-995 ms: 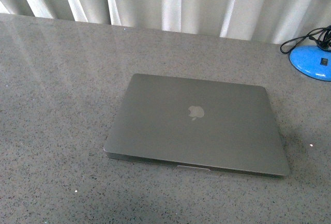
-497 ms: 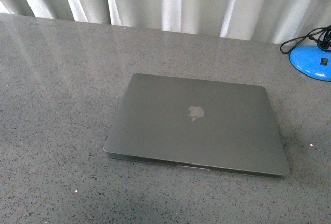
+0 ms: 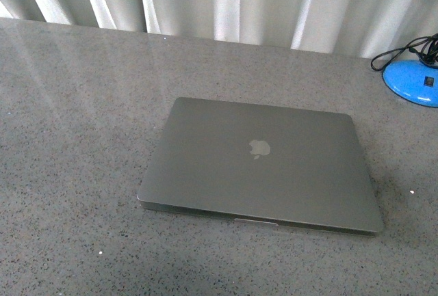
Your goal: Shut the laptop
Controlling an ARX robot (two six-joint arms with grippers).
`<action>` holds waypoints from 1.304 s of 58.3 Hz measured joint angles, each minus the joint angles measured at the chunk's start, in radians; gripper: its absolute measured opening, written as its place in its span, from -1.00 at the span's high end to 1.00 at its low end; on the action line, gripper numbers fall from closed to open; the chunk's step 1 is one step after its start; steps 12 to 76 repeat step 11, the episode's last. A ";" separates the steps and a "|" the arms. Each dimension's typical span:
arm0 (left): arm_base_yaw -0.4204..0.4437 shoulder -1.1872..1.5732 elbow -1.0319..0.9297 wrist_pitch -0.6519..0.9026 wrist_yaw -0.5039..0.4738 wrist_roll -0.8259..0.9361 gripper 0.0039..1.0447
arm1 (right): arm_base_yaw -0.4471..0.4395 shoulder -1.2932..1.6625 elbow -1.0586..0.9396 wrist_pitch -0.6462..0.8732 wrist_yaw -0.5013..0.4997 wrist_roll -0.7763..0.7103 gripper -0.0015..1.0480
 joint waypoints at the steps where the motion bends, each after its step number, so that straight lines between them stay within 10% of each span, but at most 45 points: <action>1: 0.000 0.000 0.000 0.000 0.000 0.000 -0.87 | 0.000 0.000 0.000 0.000 0.000 0.000 -0.81; 76: 0.000 0.000 0.000 0.000 0.000 0.000 -0.87 | 0.000 0.000 0.000 0.000 0.000 0.000 -0.81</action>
